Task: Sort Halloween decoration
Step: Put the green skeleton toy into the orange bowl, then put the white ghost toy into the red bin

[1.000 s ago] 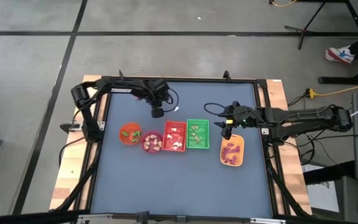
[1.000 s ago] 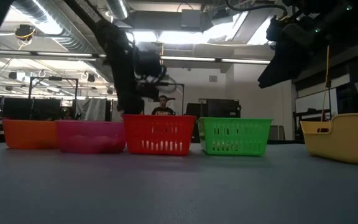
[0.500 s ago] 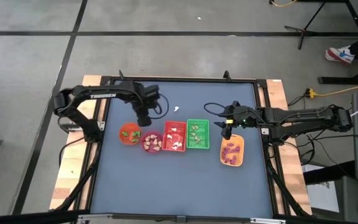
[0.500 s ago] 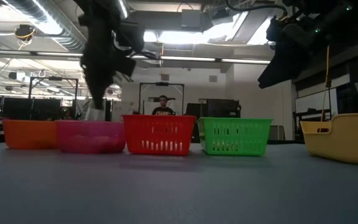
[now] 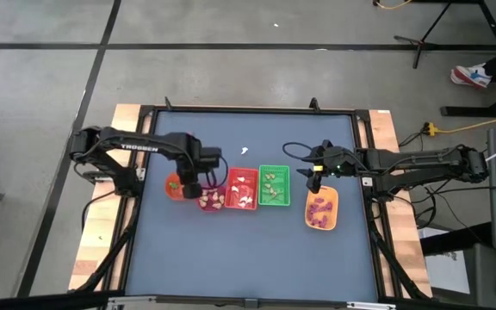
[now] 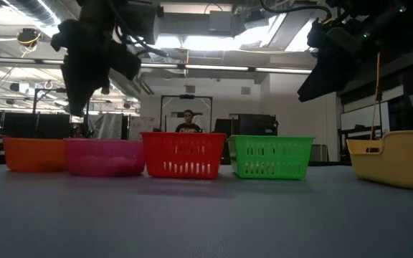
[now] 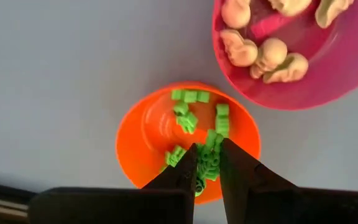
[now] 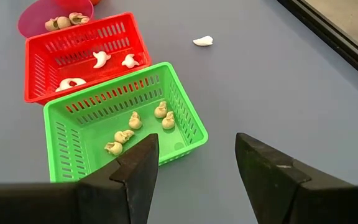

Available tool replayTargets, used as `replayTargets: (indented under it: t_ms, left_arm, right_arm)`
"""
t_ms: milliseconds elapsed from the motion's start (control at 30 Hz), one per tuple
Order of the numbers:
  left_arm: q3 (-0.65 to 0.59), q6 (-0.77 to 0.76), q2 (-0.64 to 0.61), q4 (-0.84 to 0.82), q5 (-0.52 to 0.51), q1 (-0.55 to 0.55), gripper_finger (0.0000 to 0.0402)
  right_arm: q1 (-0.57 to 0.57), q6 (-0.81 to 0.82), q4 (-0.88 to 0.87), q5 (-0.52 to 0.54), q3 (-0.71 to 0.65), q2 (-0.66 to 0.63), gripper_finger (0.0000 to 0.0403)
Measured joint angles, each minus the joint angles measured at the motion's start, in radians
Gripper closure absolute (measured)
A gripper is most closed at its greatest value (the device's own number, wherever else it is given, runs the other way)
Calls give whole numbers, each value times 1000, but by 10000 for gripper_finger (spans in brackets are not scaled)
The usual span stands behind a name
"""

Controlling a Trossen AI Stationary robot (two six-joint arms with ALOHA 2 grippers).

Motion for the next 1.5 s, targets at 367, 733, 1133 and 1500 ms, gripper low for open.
replayTargets:
  t_ms: [367,733,1133,1500]
  left_arm:
    - [0,-182,0,-118,-172,-137,370]
    - [1,-254,-1,-118,-169,-147,292]
    - [2,-319,-1,-111,-176,-163,251]
    - [2,-348,-148,3,-263,-241,251]
  right_arm:
    - [0,0,-16,0,0,0,192]
    - [0,0,-16,0,0,0,192]
    - [0,0,19,1,0,6,192]
    - [-18,-163,585,25,1,188,192]
